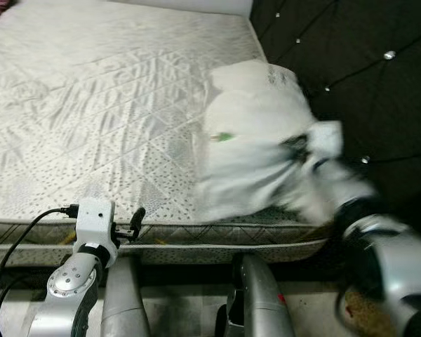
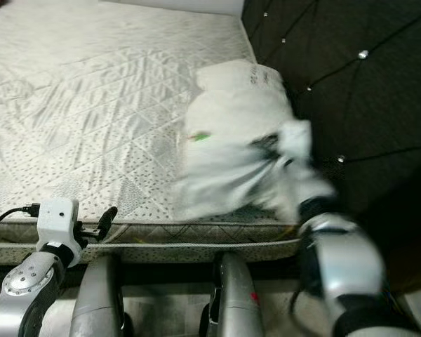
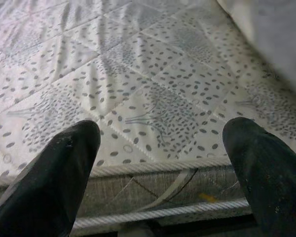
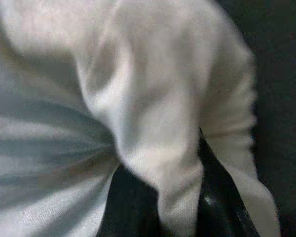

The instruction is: Clean up the room

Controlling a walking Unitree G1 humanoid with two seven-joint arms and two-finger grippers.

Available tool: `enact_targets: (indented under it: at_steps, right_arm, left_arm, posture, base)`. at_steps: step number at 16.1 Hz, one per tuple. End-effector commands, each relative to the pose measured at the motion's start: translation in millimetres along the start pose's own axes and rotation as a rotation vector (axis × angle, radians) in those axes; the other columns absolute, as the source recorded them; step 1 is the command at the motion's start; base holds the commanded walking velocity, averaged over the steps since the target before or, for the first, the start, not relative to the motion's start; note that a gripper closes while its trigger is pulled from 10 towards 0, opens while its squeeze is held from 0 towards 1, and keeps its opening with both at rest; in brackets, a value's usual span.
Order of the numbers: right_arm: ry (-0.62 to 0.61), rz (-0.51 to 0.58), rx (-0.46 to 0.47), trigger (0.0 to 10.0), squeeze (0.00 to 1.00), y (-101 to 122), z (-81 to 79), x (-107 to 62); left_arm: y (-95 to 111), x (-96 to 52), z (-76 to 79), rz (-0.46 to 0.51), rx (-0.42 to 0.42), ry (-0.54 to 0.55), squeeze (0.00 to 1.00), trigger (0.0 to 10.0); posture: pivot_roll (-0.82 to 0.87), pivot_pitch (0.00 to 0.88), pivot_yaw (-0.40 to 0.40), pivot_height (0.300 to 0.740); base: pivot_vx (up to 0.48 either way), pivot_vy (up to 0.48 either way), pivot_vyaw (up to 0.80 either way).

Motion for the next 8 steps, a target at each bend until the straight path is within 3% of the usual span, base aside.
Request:
enact_targets:
  at_steps: [1, 2, 6, 8]
  right_arm:
    - [-0.08, 0.138, 0.001, 0.0, 0.0, 49.0, 26.2, -3.9]
    - [-0.135, 0.152, -0.009, 0.0, 0.0, 57.8, 48.2, -7.7]
    - [-0.242, 0.142, -0.034, 0.0, 0.0, 57.6, 90.4, -17.1]
    - [-0.209, 0.032, -0.057, 0.0, 0.0, 10.2, 88.8, -14.9]
  left_arm:
    - [2.2, 1.9, -1.7, 0.009, 0.007, 0.012, 0.0, 10.0]
    - [3.0, 2.8, -2.8, 0.013, 0.009, 0.017, 0.0, 10.0]
    - [4.2, 4.2, -5.3, 0.02, 0.015, 0.029, 0.0, 10.0]
    - [4.7, 5.6, -6.0, 0.021, 0.018, 0.033, 0.0, 10.0]
  posture:
    - [0.14, 0.021, -0.136, 0.558]
    - [0.14, 0.017, -0.136, 0.558]
    - [0.14, 0.012, -0.136, 0.558]
    - [0.13, 0.012, -0.131, 0.558]
  base:
    - [0.0, 0.0, 0.0]
    - [0.0, 0.0, 0.0]
    - [0.0, 0.0, 0.0]
    - [0.0, 0.0, 0.0]
Point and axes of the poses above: a point about 5 cm out from each wrist's last joint towards the gripper, its own x axis pointing out of the wrist towards the gripper, its own y axis along the axis of the wrist's last joint, z = x × y, the point moved 6 cm from there along x, pointing out of the wrist towards the gripper, and after that the axes turned 4 degrees about -x, right-handed, at the moved point
